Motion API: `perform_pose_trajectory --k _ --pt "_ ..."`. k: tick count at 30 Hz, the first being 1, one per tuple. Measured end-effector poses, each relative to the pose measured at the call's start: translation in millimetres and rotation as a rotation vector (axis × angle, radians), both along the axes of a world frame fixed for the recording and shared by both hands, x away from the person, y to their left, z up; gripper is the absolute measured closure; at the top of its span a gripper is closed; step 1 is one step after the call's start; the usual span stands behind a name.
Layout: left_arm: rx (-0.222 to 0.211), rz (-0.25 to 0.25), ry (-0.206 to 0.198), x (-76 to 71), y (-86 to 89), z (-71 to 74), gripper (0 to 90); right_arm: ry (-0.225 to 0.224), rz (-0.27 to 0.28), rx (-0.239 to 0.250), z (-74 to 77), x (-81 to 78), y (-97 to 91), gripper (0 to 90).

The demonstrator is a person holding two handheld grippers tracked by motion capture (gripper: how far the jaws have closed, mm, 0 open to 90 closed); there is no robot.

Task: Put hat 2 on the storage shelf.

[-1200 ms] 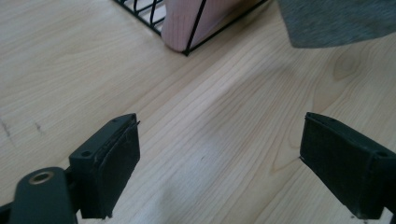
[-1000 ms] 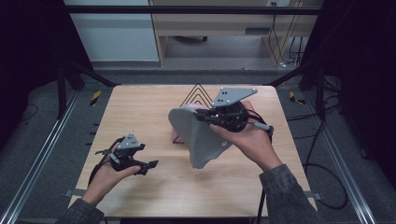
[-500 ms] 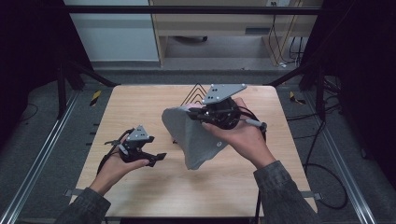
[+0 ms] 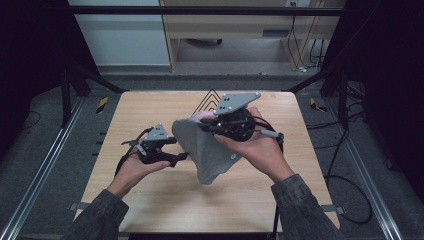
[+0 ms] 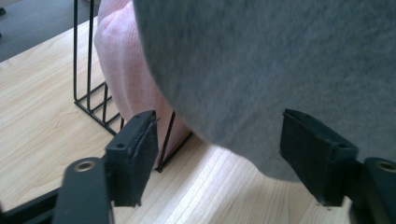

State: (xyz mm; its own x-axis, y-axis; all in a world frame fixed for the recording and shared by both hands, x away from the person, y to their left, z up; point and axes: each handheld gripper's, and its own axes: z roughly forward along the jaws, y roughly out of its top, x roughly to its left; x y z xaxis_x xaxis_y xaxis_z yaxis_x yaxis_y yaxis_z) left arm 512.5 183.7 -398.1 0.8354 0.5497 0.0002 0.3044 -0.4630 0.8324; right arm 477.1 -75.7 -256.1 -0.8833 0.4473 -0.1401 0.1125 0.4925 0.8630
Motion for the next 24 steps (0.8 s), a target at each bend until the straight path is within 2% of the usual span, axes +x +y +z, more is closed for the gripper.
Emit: perform_pose_trajectory --k 2,7,8,10,12,18,24 --pt "-0.003 -0.003 0.001 1.2 -3.0 -0.7 32.3 0.005 -0.004 0.003 -0.8 0.2 -0.9 85.2" --pt "0.028 -0.015 0.019 4.1 -9.8 -3.5 58.6 0.013 -0.019 0.001 -7.2 1.4 -5.1 85.2" --pt "0.044 -0.025 0.021 4.0 -10.9 -2.6 64.8 0.02 -0.027 -0.001 -9.6 1.8 -6.8 85.2" --pt "0.043 -0.044 0.041 2.9 -12.4 -0.1 77.2 0.036 -0.05 -0.012 -16.9 3.7 -12.4 85.4" --pt "0.065 -0.046 0.04 0.5 -12.7 4.6 84.4 0.045 -0.068 -0.014 -22.9 6.0 -18.2 86.2" --pt "0.11 -0.056 0.033 -6.7 -12.6 25.3 86.8 0.068 -0.113 0.004 -31.8 11.1 -35.6 87.3" --pt "0.119 -0.053 0.031 -9.4 -9.3 39.6 86.8 0.068 -0.128 0.019 -37.2 12.9 -43.8 88.0"
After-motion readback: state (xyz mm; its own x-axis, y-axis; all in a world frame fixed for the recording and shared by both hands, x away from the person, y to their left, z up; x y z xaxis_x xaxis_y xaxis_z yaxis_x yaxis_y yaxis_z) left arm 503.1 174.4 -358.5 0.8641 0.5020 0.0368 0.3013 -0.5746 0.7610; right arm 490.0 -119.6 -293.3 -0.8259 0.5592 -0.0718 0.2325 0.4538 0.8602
